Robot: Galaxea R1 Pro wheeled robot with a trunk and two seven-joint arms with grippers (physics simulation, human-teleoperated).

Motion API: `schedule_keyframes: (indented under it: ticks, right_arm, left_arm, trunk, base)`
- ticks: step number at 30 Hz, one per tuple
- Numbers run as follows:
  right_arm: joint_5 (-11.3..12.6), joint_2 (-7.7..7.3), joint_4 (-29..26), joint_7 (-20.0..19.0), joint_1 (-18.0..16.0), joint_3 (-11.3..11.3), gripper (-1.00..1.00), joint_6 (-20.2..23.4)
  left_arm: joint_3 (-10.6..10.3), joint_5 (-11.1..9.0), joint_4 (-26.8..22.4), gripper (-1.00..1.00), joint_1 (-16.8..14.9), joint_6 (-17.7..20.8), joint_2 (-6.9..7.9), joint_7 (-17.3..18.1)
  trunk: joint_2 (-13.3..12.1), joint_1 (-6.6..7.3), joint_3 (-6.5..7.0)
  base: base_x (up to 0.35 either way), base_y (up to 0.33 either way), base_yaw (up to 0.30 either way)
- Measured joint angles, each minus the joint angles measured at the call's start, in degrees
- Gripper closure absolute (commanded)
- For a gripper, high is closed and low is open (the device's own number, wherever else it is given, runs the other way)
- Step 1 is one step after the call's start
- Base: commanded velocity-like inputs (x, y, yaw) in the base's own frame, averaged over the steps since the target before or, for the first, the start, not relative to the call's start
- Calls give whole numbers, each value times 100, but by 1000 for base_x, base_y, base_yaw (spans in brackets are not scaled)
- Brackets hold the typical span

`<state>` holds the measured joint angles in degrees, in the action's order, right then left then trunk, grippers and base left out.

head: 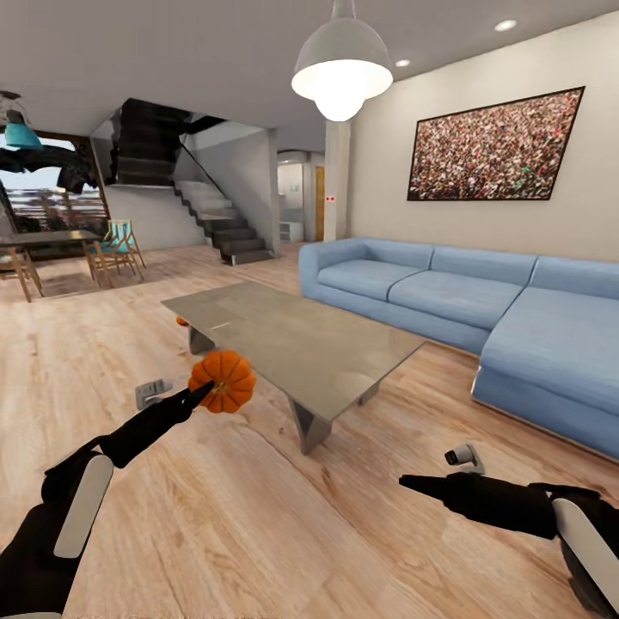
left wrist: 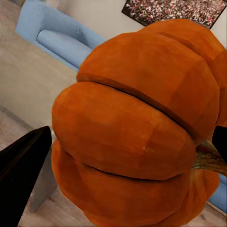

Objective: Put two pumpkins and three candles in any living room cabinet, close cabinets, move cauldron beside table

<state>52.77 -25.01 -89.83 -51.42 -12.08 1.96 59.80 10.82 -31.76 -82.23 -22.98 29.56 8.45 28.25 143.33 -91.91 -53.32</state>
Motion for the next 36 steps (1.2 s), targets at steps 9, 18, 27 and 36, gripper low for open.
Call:
schedule_keyframes:
  ticks: [9, 18, 27, 36]
  right_arm:
    - [-3, 0, 0, 6, 0, 10, -100, 0]
    - [-1, 0, 0, 9, 0, 8, -100, 0]
    - [-3, 0, 0, 9, 0, 18, -100, 0]
    - [10, 4, 0, 214, 0, 24, -100, -1]
  left_arm:
    - [1, 7, 0, 100, 0, -1, 0, -16]
    - [8, -1, 1, 100, 0, 70, 0, -9]
    - [145, 0, 13, 100, 0, 95, -1, -31]
    - [176, 138, 558, 100, -9, 77, -14, -563]
  trunk:
    - [0, 0, 0]
    - [0, 0, 0]
    - [-10, 21, 177]
    - [-353, 208, 340]
  base:
    - [0, 0, 291]
    - [0, 0, 291]
    - [0, 0, 291]
    - [0, 0, 291]
